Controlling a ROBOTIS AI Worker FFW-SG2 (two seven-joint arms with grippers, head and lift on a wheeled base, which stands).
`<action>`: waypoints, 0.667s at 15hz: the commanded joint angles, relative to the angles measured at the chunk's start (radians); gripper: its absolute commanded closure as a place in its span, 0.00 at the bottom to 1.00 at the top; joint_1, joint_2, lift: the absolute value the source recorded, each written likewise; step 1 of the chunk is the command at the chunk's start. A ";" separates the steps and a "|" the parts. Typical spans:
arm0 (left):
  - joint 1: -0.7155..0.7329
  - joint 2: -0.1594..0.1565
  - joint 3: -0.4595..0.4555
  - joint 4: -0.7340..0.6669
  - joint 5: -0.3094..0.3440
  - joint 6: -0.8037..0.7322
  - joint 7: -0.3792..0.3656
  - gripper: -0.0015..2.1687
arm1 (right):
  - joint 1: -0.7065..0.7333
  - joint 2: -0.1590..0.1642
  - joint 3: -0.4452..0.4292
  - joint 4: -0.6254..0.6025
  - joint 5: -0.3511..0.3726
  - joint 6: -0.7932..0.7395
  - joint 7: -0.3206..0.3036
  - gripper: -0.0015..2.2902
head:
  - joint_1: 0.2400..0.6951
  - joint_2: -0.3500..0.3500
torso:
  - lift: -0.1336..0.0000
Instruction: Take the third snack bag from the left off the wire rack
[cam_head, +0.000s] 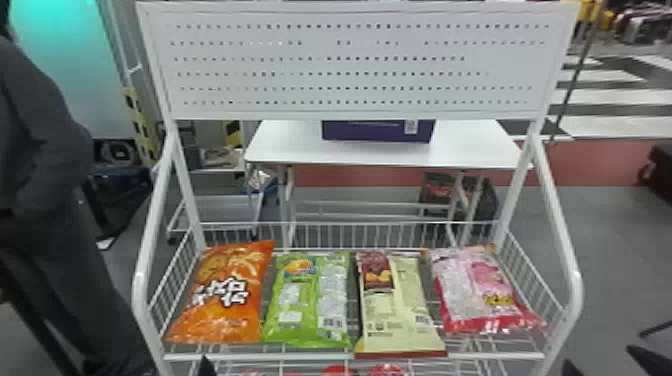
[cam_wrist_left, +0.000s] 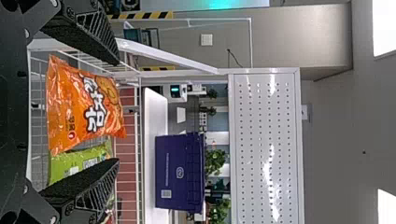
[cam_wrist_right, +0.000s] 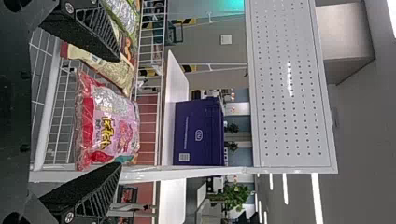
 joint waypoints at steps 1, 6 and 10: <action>0.000 -0.001 0.000 -0.001 0.000 0.000 0.000 0.07 | 0.001 0.000 -0.004 0.000 -0.002 0.000 0.001 0.04 | 0.57 0.50 | 1.00; 0.000 -0.001 0.000 0.001 0.001 0.000 0.002 0.07 | 0.001 0.000 -0.010 0.003 -0.017 0.009 0.001 0.04 | 0.57 0.50 | 1.00; 0.002 -0.001 0.000 -0.001 0.000 0.000 0.002 0.07 | 0.001 0.002 -0.015 0.006 -0.030 0.009 0.001 0.04 | 0.57 0.50 | 1.00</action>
